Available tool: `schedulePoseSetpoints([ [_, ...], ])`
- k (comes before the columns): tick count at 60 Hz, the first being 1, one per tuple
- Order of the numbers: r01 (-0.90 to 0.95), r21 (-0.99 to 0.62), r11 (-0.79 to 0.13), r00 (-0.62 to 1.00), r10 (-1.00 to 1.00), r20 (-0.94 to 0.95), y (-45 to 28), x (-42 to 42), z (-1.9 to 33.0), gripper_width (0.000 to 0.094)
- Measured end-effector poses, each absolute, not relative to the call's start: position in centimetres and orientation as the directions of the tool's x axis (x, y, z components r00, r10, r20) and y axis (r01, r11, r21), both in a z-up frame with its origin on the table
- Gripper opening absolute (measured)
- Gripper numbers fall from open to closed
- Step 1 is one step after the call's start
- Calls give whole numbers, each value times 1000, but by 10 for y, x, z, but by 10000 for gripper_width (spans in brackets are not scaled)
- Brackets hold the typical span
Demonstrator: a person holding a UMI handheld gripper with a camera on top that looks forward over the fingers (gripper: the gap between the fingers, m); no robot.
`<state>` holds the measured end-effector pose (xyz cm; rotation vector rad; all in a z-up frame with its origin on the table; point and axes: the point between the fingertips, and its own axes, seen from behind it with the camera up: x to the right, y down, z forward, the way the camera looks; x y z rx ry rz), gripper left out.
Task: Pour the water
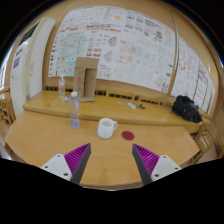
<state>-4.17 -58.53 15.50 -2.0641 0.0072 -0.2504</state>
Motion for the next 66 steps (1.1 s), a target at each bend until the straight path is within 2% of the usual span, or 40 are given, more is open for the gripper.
schedulePoseSetpoints([
  [14,18,-864,-504,996,-63,57,-501,-150,81,847],
  [25,29,-909,-416,999,-14,38,-381,-210,62,848],
  [39,31,-940,-340,998,-37,46,-252,-224,48,826],
  [42,30,-943,-331,998,-41,46,-235,-223,44,791],
  [47,39,-944,-328,998,-34,53,-218,-223,37,682],
  [50,44,-950,-310,998,-34,57,-212,-221,36,504],
  [58,46,-957,-288,998,-23,54,-212,-221,39,416],
  [63,70,-958,-277,997,-4,74,-214,-222,42,301],
  [66,74,-958,-277,997,24,71,-218,-226,46,299],
])
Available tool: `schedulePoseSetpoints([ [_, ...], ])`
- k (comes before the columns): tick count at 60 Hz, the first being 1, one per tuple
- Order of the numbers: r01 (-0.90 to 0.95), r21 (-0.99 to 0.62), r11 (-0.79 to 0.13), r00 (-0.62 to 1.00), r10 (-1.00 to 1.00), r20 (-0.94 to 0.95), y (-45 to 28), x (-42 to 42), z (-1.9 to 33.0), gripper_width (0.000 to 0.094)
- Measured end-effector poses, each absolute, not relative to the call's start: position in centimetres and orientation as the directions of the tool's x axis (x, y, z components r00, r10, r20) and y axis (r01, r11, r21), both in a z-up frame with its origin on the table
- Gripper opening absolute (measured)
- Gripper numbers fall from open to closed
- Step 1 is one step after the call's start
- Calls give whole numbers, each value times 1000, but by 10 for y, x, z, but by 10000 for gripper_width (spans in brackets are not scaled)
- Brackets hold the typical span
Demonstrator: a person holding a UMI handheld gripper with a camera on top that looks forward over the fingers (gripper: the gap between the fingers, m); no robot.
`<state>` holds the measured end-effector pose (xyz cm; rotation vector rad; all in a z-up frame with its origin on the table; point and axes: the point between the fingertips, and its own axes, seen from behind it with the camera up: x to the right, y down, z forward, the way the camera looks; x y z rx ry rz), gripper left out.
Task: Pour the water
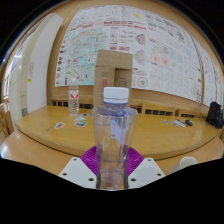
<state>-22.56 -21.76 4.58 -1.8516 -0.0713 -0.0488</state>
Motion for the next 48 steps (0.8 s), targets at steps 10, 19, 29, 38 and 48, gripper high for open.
schedulePoseSetpoints([
  [10,-99,-969,-224,986,112,-127,-241,-243,107,298],
  [19,-513,-840,-179,805,241,-543,-267,-250,205,298],
  [29,-922,-272,-276,163,360,-919,-285,-222,282,296],
  [38,-907,289,-307,-386,327,-863,-282,-158,269,297],
  [48,-752,601,-271,-657,237,-716,-272,-121,207,295],
])
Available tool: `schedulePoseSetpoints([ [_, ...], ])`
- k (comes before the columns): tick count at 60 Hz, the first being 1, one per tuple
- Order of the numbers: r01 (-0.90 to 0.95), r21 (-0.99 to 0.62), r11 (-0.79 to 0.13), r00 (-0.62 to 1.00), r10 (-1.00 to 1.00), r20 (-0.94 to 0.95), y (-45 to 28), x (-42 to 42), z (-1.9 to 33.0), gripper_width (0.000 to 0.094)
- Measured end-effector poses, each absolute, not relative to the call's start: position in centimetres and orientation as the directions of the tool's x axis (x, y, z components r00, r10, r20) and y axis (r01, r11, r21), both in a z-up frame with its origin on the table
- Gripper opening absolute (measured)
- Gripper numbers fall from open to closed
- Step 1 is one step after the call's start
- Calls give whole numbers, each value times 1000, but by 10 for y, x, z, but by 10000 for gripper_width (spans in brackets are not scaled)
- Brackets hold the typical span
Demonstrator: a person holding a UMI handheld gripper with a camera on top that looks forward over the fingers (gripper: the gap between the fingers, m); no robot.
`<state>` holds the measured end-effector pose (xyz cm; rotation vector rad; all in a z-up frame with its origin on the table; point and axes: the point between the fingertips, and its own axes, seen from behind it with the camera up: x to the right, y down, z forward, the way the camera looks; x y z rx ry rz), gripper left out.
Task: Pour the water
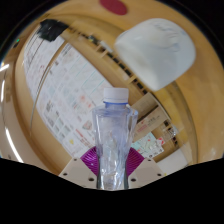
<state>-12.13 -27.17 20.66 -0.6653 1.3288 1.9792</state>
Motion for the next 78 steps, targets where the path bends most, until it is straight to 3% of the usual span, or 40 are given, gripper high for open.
schedulePoseSetpoints([
  [6,-713,657,-245,-700,191,-689,-272,-115,180,298],
  [11,-720,640,-269,-690,185,-699,-272,-114,181,295],
  [19,-745,579,-330,-653,188,-733,-278,-122,211,296],
  [24,-807,461,-369,-557,218,-801,-284,-126,240,297],
  [33,-935,-40,-352,-86,335,-938,-287,-123,298,296],
  [39,-878,-435,-197,338,387,-858,-281,-103,336,298],
  [47,-590,-807,34,775,302,-554,-280,-36,356,298],
  [54,-310,-946,93,945,139,-296,-277,23,337,298],
  [62,-34,-999,-28,999,-15,-34,-268,81,248,296],
  [71,-7,-981,-195,999,-39,1,-262,114,133,297],
  [78,4,-961,-276,998,-61,21,-264,130,81,298],
])
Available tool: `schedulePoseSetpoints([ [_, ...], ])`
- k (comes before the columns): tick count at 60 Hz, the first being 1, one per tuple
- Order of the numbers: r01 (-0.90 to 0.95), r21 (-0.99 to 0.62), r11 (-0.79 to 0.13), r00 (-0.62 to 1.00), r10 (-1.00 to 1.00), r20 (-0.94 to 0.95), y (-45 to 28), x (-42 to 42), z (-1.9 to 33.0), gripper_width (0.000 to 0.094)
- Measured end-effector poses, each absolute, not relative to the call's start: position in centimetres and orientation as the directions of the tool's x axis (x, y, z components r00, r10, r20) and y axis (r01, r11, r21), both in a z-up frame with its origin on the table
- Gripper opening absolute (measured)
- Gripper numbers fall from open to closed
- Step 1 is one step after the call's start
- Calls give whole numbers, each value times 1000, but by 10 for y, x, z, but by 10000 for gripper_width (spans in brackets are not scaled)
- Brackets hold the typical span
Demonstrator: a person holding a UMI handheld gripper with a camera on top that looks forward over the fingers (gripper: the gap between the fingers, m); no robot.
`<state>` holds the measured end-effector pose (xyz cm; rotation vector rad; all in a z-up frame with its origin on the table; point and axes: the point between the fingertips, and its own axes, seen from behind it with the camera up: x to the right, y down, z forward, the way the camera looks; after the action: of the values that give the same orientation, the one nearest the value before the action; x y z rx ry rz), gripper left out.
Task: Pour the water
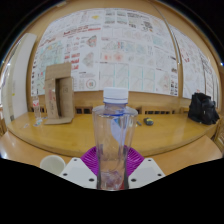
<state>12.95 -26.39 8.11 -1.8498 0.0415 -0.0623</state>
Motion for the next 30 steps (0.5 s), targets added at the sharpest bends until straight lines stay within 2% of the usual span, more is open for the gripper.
schedulePoseSetpoints([
  [8,-6,-943,-334,997,-72,20,-266,140,34,306],
  [10,0,-954,-300,997,-70,22,-266,139,41,301],
  [14,21,-950,-310,997,-62,43,-267,139,38,320],
  [15,27,-953,-303,997,-62,47,-267,139,39,366],
  [20,20,-950,-311,997,-68,43,-266,139,38,465],
  [25,-13,-931,-366,996,-92,22,-271,142,32,543],
  [30,-46,-912,-408,995,-99,-5,-279,139,31,768],
])
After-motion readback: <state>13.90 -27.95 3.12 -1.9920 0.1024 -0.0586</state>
